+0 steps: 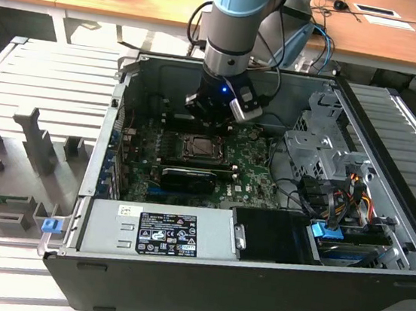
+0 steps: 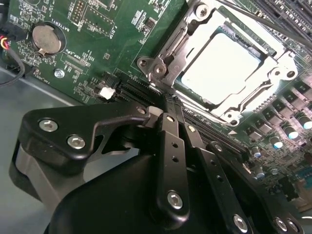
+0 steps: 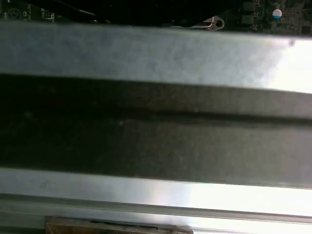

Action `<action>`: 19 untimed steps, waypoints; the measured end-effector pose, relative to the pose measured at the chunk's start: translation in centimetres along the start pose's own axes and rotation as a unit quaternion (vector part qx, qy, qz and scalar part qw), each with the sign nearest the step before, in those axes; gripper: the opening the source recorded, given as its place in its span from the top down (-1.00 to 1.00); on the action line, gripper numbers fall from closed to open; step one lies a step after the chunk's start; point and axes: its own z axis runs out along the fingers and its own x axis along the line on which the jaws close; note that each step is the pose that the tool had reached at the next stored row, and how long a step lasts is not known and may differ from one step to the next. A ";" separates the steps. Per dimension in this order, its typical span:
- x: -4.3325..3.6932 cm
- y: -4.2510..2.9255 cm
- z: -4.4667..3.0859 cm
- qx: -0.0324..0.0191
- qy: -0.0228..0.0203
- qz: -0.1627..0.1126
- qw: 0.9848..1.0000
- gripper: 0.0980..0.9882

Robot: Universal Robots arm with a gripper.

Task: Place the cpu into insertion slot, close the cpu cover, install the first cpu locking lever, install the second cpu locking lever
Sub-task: 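Install the first cpu locking lever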

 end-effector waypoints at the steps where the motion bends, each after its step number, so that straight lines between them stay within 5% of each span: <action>1: 0.00 -0.01 0.07 0.002 0.000 0.000 1.000 0.98; 5: 0.00 -0.02 0.24 0.006 0.000 0.000 1.000 0.98; 19: 0.00 -0.06 -0.36 0.006 0.000 0.000 1.000 0.98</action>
